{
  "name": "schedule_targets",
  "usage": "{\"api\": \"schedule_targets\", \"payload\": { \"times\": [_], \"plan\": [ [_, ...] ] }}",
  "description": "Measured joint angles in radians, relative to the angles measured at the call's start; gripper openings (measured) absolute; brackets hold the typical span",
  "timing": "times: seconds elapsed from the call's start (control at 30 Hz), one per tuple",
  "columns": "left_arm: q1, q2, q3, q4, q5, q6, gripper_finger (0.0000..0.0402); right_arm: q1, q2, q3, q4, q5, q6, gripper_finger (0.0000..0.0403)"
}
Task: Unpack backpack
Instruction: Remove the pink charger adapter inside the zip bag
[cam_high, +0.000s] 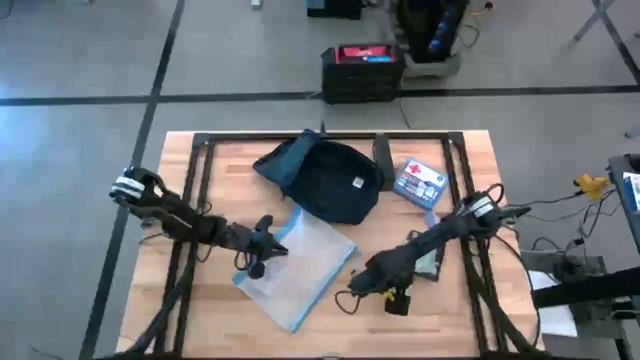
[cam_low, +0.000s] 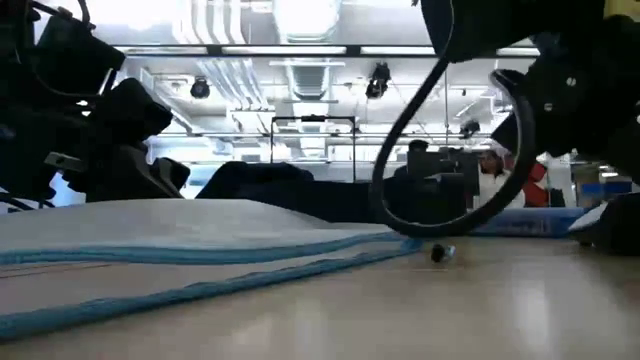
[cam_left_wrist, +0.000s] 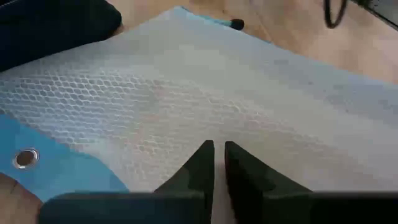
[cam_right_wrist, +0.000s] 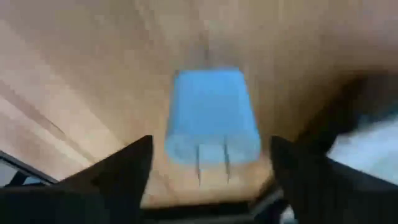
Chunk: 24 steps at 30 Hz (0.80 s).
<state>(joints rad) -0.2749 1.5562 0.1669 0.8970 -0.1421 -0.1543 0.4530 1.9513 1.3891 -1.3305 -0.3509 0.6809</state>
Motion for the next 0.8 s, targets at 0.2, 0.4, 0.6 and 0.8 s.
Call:
{"api": "schedule_targets", "payload": {
  "times": [0.2,0.4,0.6,0.8],
  "plan": [
    [0.000,-0.016,0.002,-0.038,0.001,-0.034,0.0025,0.000,0.000,0.098,-0.032,0.035,0.002,0.0338],
    [-0.001,-0.139,-0.003,-0.135,0.007,-0.119,0.0025,-0.002,-0.001,0.145,0.221,0.305,-0.012,0.0315],
    [-0.036,-0.279,-0.002,-0.369,-0.100,-0.176,0.0025,-0.011,0.080,0.124,0.571,0.401,-0.062,0.0283],
    [-0.047,-0.289,-0.001,-0.608,-0.271,-0.355,0.0025,-0.041,0.153,0.129,0.697,0.478,-0.089,0.0238]
  ]
}}
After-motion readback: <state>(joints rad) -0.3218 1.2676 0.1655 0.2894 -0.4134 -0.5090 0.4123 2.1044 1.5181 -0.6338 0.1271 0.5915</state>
